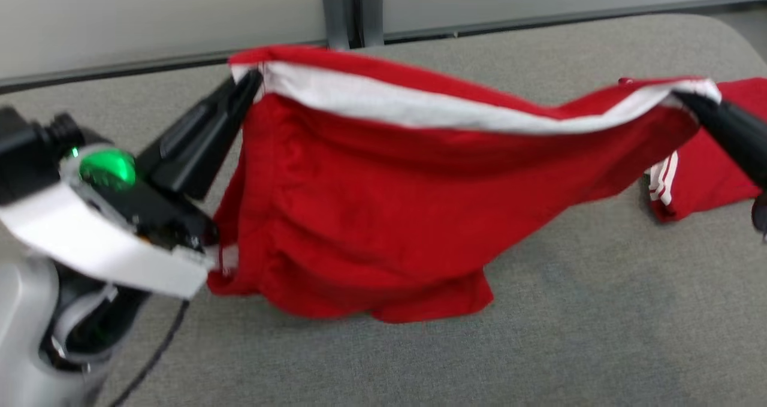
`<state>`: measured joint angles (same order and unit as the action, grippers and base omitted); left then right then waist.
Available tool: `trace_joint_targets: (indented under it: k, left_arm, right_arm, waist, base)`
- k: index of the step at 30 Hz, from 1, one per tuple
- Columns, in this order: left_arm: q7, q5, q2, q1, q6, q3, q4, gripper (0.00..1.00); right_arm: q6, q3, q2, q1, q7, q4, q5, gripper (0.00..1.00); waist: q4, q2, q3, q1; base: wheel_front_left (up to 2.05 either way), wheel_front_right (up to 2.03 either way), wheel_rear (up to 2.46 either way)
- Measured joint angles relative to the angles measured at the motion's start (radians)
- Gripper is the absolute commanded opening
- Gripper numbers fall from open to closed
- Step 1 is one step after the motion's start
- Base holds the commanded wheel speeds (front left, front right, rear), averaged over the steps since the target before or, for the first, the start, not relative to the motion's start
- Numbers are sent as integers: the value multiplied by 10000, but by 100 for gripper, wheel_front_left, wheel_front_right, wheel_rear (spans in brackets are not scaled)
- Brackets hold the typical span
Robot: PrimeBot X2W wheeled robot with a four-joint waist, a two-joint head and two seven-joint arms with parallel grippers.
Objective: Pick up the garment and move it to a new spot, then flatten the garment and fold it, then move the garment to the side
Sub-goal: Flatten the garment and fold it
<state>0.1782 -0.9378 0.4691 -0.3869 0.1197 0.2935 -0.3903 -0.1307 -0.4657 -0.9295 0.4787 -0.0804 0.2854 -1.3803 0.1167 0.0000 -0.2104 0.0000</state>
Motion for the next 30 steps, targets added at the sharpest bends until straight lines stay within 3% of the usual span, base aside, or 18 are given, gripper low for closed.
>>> trace_joint_targets:
  k: [4, 10, 13, 18, 24, 30]
  left_arm:
    - [445, 23, -27, -1910, 25, 144, 1064, 0]
    - [295, 888, -267, -5594, 69, 585, 4090, 0]
    - [-368, 1386, -512, -7031, 73, 700, 5674, 0]
    - [-2717, 2535, -825, -9157, 86, 765, 7915, 0]
    - [-4113, 2405, -1133, -8996, 98, 1565, 9233, 0]
    - [-4380, 1862, -1085, -6468, 98, 2470, 9286, 0]
  right_arm:
    - [0, 8, 602, 1625, -449, -844, 420, 0]
    - [0, -65, 3080, 5543, -59, -3701, 2263, 0]
    - [0, -63, 4345, 7024, 773, -5375, 3160, 0]
    - [-2, -109, 6055, 8881, 2938, -7380, 4585, 0]
    - [0, -930, 6381, 8154, 3371, -7891, 4790, 0]
    - [0, -1436, 6021, 5616, 3400, -7152, 4723, 0]
  waist:
    - [79, 0, -689, 0]
    - [199, 0, -1992, 0]
    - [258, 0, -2464, 0]
    - [404, 0, -3171, 1]
    - [418, 0, -3780, 1]
    - [262, 0, -3916, 1]
  base:
    - [0, 0, 0]
    - [0, 0, 0]
    - [0, 0, 0]
    - [0, 0, 0]
    - [0, 0, 0]
    - [0, 0, 0]
